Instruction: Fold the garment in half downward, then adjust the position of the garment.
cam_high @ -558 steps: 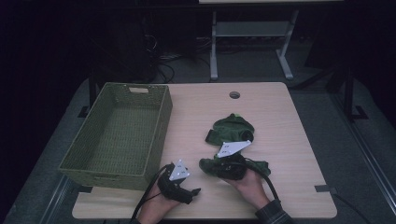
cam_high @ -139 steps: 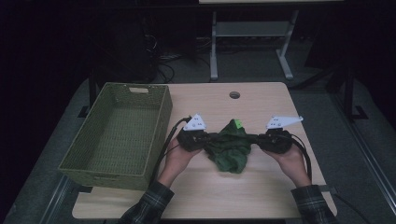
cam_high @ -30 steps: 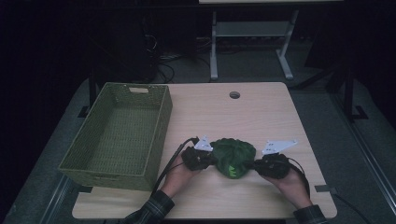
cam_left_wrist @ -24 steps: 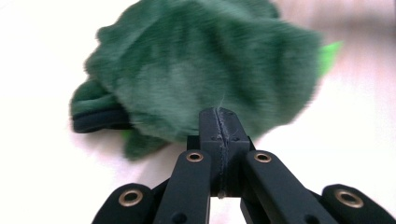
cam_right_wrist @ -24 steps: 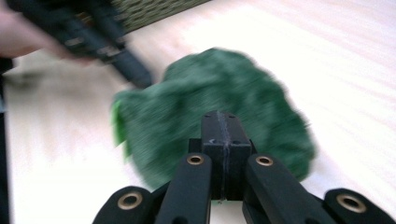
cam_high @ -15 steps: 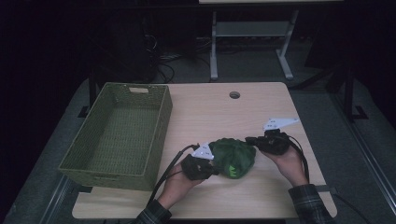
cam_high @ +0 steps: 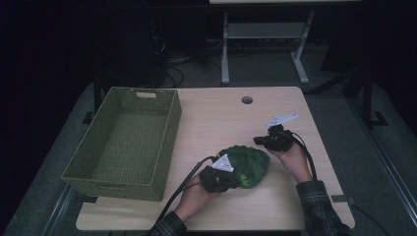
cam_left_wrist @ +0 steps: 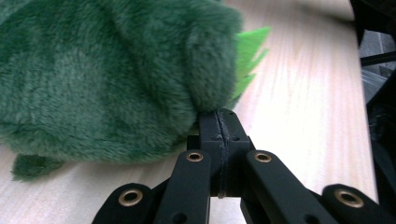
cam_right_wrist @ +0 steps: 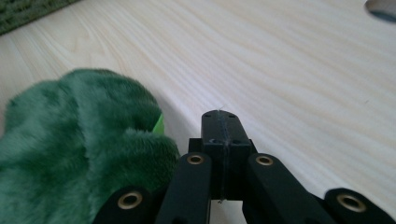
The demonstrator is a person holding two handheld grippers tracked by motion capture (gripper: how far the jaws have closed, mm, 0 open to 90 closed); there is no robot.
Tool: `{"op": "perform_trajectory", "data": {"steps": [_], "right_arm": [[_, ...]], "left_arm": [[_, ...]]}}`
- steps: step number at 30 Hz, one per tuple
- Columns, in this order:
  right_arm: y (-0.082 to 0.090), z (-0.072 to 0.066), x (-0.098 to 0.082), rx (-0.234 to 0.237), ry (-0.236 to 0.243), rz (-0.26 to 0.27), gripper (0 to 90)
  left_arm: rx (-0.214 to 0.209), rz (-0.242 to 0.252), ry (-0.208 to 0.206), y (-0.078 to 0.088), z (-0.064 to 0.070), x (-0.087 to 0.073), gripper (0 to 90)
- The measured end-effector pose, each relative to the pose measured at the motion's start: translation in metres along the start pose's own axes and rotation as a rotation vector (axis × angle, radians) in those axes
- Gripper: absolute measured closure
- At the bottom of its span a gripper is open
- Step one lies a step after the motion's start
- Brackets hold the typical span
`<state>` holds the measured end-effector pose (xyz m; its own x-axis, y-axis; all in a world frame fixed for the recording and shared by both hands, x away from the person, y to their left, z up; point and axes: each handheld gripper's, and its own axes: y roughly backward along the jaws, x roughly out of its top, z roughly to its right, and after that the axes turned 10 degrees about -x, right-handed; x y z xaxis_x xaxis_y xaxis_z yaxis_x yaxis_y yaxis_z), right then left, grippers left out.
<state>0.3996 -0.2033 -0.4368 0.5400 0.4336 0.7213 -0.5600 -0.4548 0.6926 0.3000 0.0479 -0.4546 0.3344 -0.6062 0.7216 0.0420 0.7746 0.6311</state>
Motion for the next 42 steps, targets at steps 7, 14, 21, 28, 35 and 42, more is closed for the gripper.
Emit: {"op": "perform_trajectory", "data": {"steps": [7,14,21,28,35,42], "right_arm": [[-0.005,-0.001,-0.006,0.025,0.005,-0.015,89.8],[0.002,-0.005,-0.011,0.051,0.009,-0.021,89.8],[0.008,-0.014,-0.019,0.069,0.049,-0.033,89.8],[0.019,-0.018,-0.029,0.092,0.041,-0.035,89.8],[0.029,-0.029,-0.041,0.117,0.045,-0.039,89.8],[0.04,-0.038,-0.053,0.111,0.044,-0.033,86.9]], "left_arm": [[0.028,-0.015,0.001,-0.001,-0.009,0.0,89.6],[0.063,-0.007,0.015,0.005,-0.018,-0.002,89.6],[0.089,0.0,0.03,0.013,-0.029,-0.005,89.6],[0.121,0.009,0.046,0.021,-0.041,-0.008,89.6],[0.15,-0.001,0.054,0.024,-0.051,-0.011,89.6],[0.154,-0.016,0.044,0.026,-0.054,-0.014,89.3]]}}
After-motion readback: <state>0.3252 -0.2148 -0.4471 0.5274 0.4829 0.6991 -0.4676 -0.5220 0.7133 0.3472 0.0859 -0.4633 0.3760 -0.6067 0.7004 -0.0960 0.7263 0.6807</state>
